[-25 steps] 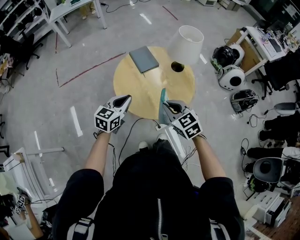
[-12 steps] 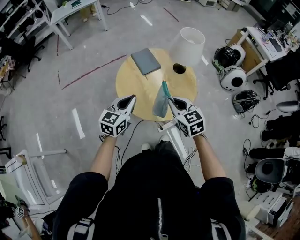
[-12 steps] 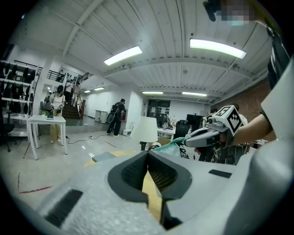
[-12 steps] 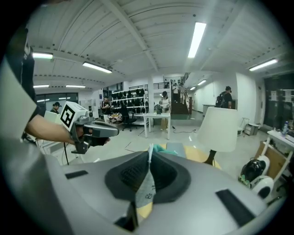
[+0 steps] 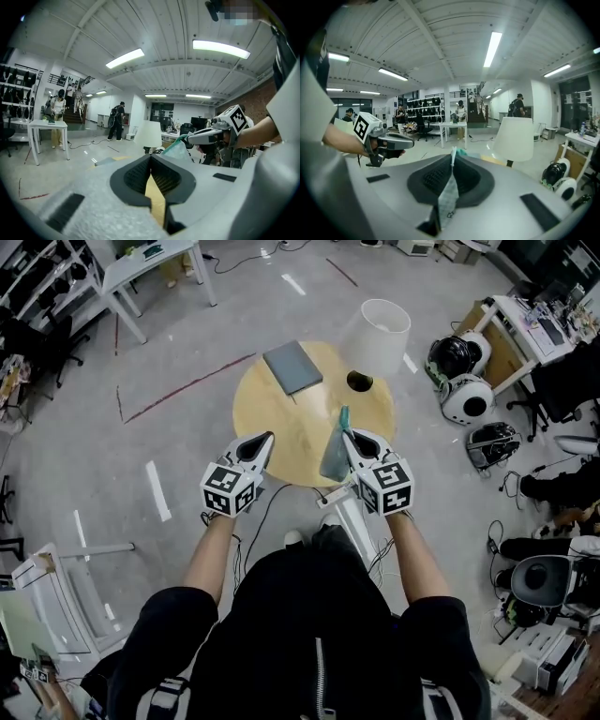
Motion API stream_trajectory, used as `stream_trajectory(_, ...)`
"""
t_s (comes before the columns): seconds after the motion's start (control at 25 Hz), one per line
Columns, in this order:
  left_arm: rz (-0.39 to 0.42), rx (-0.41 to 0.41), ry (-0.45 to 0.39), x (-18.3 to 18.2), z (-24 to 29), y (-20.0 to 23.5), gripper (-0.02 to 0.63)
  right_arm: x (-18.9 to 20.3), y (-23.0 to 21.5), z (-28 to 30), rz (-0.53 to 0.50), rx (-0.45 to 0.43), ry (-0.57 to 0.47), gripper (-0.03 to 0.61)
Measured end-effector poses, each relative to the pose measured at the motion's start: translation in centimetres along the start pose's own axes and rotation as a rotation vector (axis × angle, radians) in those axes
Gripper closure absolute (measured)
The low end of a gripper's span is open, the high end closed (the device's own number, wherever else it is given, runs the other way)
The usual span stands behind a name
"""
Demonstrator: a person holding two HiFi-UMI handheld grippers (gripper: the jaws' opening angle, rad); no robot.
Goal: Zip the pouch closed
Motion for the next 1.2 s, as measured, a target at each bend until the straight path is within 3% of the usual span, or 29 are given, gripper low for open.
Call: stream_trajectory(1.2, -0.011, 0.017, 0.003, 0.12, 0.77, 0.11, 0.611, -0.12, 0.0, -0.18, -0.005, -0.002, -0.011, 0.565)
Point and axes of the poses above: the fingertips, and each gripper's own axes: z forward along the fingers, y to its left, x out of its underside, the point moved 2 cm from there along -z, backward along the fingers, and after that the axes turned 3 degrees about z, right-handed, at the moved point
